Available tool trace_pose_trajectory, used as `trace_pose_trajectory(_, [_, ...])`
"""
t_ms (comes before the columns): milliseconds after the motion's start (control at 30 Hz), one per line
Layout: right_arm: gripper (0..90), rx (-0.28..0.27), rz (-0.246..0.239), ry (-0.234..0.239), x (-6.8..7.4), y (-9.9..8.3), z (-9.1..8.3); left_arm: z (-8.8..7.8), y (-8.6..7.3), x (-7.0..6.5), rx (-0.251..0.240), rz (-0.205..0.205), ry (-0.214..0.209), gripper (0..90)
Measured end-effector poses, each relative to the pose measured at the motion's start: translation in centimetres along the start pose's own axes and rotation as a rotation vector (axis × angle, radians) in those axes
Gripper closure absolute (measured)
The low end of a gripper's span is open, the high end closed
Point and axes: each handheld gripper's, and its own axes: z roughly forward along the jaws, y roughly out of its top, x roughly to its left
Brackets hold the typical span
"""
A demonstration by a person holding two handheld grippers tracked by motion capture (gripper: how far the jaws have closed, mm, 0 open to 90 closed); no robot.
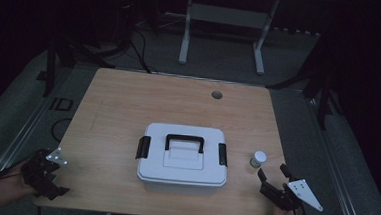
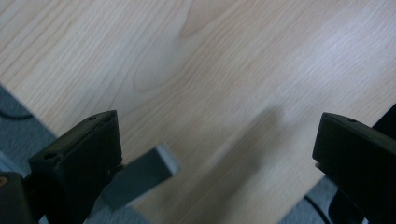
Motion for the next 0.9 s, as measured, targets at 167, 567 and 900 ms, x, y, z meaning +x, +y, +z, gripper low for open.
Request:
trace_pose_trajectory(167, [13.5,0.005,-0.002,-0.003,0.0,0.0,0.0,-0.2,0.8,-0.1,0.146,0.029,0.019,1.0])
trace_pose_trajectory(567, [13.6,0.005,-0.006,-0.004,0.1,0.0,0.0,-2.2,2.8,0.0,0.175,0.047,-0.02,1.0])
trace_pose_trajectory(900, [13.5,0.007,-0.001,0.001,0.1,0.0,0.0,-4.2,5.4,-0.4,0.139,0.092,-0.04,1.0])
